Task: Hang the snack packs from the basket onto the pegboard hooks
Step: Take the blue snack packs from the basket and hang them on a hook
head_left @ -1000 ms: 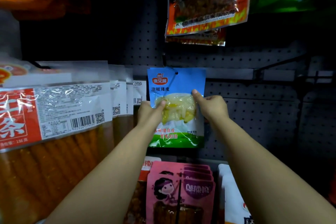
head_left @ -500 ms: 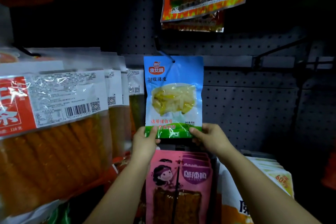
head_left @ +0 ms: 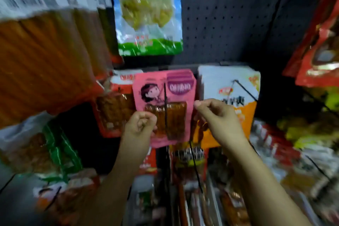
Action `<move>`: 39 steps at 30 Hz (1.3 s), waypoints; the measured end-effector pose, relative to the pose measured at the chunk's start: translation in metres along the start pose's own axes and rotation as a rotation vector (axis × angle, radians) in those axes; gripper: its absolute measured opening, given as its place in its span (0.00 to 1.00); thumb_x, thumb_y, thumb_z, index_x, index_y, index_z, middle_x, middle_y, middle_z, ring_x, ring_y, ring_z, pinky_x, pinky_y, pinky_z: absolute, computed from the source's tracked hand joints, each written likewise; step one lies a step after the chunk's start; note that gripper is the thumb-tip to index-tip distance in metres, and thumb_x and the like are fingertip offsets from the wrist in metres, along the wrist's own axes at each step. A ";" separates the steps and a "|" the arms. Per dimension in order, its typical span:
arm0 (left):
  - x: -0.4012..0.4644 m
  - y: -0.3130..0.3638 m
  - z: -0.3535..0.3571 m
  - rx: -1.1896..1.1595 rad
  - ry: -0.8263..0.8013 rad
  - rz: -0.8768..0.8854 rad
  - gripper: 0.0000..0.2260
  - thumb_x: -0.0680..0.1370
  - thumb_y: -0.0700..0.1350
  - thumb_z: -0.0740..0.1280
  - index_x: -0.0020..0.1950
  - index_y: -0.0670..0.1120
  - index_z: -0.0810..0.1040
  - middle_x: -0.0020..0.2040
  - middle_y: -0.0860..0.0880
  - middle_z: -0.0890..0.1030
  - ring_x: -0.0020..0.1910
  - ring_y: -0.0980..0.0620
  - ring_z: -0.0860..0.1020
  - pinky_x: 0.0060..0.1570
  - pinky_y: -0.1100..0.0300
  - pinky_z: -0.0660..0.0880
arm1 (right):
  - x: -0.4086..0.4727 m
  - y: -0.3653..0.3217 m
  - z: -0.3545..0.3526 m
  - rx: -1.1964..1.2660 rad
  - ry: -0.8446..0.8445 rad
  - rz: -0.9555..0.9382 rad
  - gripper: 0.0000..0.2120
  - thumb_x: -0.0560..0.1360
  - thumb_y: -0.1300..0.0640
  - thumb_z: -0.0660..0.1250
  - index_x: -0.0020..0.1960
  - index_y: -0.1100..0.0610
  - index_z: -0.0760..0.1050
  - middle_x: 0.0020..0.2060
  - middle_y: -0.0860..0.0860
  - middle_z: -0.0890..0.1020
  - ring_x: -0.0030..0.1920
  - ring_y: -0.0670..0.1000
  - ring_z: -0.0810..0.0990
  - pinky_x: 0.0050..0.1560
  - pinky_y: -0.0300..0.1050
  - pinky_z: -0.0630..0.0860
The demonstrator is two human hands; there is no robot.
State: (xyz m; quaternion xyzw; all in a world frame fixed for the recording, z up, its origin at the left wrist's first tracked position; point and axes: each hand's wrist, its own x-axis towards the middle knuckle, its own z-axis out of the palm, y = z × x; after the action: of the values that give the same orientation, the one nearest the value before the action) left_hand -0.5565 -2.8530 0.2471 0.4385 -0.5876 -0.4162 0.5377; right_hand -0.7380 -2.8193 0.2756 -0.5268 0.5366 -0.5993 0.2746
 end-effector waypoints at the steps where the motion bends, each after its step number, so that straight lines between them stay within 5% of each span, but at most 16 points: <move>1: -0.015 -0.010 0.004 0.015 -0.044 -0.007 0.08 0.78 0.40 0.63 0.40 0.51 0.74 0.29 0.56 0.77 0.28 0.65 0.73 0.33 0.70 0.73 | -0.020 0.010 -0.005 0.005 0.015 0.018 0.12 0.76 0.57 0.66 0.35 0.55 0.74 0.27 0.50 0.76 0.29 0.47 0.73 0.30 0.35 0.68; 5: -0.079 -0.050 0.029 0.139 -0.236 -0.040 0.09 0.78 0.43 0.64 0.41 0.57 0.74 0.33 0.62 0.78 0.30 0.65 0.74 0.33 0.71 0.71 | -0.106 0.053 -0.039 -0.024 0.098 0.171 0.08 0.76 0.55 0.66 0.39 0.54 0.76 0.32 0.54 0.74 0.34 0.47 0.72 0.35 0.39 0.68; 8: -0.130 -0.075 0.059 0.162 -0.401 -0.098 0.08 0.77 0.47 0.65 0.42 0.61 0.74 0.37 0.58 0.79 0.35 0.60 0.77 0.37 0.61 0.75 | -0.169 0.081 -0.079 -0.050 0.167 0.304 0.06 0.76 0.56 0.67 0.40 0.55 0.77 0.29 0.52 0.76 0.30 0.45 0.73 0.31 0.36 0.71; 12: -0.186 -0.101 0.115 0.165 -0.598 -0.124 0.10 0.77 0.41 0.66 0.41 0.57 0.74 0.34 0.59 0.79 0.34 0.63 0.77 0.35 0.73 0.70 | -0.245 0.122 -0.142 -0.066 0.315 0.467 0.08 0.76 0.61 0.66 0.38 0.53 0.78 0.30 0.55 0.76 0.28 0.42 0.72 0.30 0.32 0.70; 17: -0.248 -0.159 0.208 0.189 -0.791 -0.269 0.09 0.75 0.39 0.67 0.41 0.54 0.75 0.33 0.54 0.79 0.35 0.58 0.77 0.39 0.64 0.72 | -0.325 0.190 -0.223 -0.098 0.486 0.716 0.10 0.77 0.63 0.65 0.37 0.55 0.76 0.23 0.46 0.78 0.24 0.40 0.73 0.26 0.32 0.70; 20: -0.286 -0.217 0.268 0.207 -0.816 -0.338 0.13 0.76 0.34 0.66 0.42 0.53 0.74 0.34 0.53 0.77 0.33 0.64 0.75 0.38 0.71 0.70 | -0.367 0.255 -0.273 -0.114 0.529 0.863 0.09 0.77 0.63 0.65 0.38 0.57 0.77 0.22 0.46 0.78 0.23 0.39 0.73 0.26 0.32 0.70; 25: -0.363 -0.351 0.346 0.261 -0.813 -0.514 0.14 0.76 0.34 0.66 0.41 0.54 0.74 0.36 0.53 0.77 0.35 0.59 0.75 0.44 0.61 0.72 | -0.437 0.397 -0.343 -0.203 0.438 1.139 0.11 0.77 0.61 0.64 0.36 0.54 0.76 0.27 0.49 0.78 0.24 0.42 0.74 0.25 0.33 0.70; 29: -0.429 -0.476 0.397 0.270 -0.871 -0.635 0.14 0.76 0.34 0.65 0.41 0.54 0.74 0.38 0.54 0.78 0.37 0.59 0.76 0.47 0.55 0.73 | -0.488 0.528 -0.376 -0.376 0.210 1.249 0.09 0.76 0.59 0.65 0.37 0.54 0.76 0.32 0.51 0.79 0.34 0.50 0.77 0.39 0.45 0.73; 34: -0.481 -0.618 0.457 0.397 -0.958 -0.844 0.05 0.76 0.34 0.65 0.49 0.42 0.73 0.42 0.46 0.77 0.46 0.47 0.74 0.48 0.54 0.72 | -0.518 0.679 -0.396 -0.699 -0.108 1.299 0.11 0.77 0.56 0.64 0.56 0.59 0.79 0.55 0.59 0.81 0.56 0.58 0.79 0.51 0.45 0.72; 39: -0.498 -0.709 0.504 0.490 -1.017 -1.183 0.15 0.77 0.42 0.65 0.62 0.38 0.73 0.57 0.35 0.77 0.54 0.38 0.78 0.58 0.47 0.74 | -0.509 0.789 -0.411 -0.828 -0.010 1.349 0.28 0.76 0.45 0.65 0.69 0.61 0.67 0.66 0.64 0.70 0.66 0.62 0.70 0.65 0.52 0.68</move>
State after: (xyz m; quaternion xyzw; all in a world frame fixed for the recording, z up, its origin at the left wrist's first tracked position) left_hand -0.9923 -2.5554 -0.6046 0.5388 -0.5054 -0.6391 -0.2141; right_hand -1.1550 -2.4343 -0.5781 -0.1497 0.9183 -0.0528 0.3626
